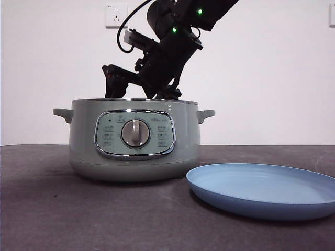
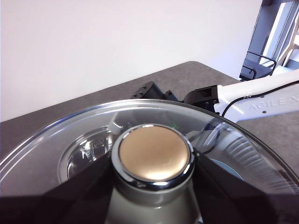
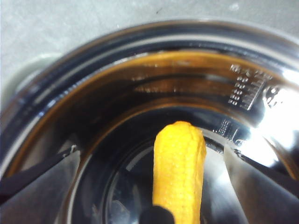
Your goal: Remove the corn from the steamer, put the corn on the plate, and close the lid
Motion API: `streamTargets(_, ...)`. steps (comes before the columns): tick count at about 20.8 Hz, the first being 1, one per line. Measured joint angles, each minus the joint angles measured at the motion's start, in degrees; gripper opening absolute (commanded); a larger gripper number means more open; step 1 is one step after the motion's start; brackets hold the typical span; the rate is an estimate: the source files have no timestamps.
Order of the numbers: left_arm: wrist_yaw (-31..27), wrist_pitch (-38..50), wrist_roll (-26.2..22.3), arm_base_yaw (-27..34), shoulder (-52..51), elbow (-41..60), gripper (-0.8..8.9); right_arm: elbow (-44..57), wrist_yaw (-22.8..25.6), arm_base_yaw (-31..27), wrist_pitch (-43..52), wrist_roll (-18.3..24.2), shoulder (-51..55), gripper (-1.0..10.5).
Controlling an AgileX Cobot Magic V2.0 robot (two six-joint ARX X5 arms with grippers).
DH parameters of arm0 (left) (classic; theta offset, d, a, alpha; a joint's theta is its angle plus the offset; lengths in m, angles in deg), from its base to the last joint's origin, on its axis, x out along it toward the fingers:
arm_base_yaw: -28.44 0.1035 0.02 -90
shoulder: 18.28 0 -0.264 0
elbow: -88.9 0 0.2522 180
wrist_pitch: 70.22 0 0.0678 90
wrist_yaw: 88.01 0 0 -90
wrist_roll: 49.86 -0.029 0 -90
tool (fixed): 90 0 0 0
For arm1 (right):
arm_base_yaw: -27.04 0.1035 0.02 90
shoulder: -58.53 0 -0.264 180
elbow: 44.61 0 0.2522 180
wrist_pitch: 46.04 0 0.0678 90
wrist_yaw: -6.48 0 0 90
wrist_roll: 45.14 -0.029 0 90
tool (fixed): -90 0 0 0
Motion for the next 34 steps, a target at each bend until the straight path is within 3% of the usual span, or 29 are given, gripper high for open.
streamTargets(9, 0.0, -0.7, -0.4, 0.0, 0.0, 0.0, -0.06, -0.1, 1.4, 0.0, 0.3, 0.3, -3.5, 6.2)
streamTargets(13, 0.0, -0.9, -1.0, 0.0, 0.0, 0.0, -0.06, -0.3, 1.5, 0.0, 0.2, 0.5, -5.3, 5.4)
streamTargets(17, 0.0, -0.9, -1.3, 0.0, 0.0, 0.0, -0.06, -0.4, 2.8, 0.0, 0.0, 0.5, -5.4, 1.4)
streamTargets(20, 0.0, -1.4, -1.3, 0.0, 0.0, 0.0, -0.06, -0.4, 2.8, 0.0, -0.2, 0.5, -5.5, -0.1)
streamTargets(27, 0.0, -1.8, -1.3, 0.0, 0.0, 0.0, -0.06, -0.4, 3.0, 0.0, 1.1, 0.5, -4.5, -0.1)
streamTargets(31, 0.0, -1.8, -1.3, 0.0, 0.0, 0.0, -0.06, -0.4, 6.0, 0.0, -2.2, 0.6, 6.7, -0.1)
streamTargets(34, 0.0, -1.7, -1.3, 0.0, 0.0, 0.0, -0.06, -0.4, 9.5, 0.0, -11.6, 0.6, 15.4, -0.1)
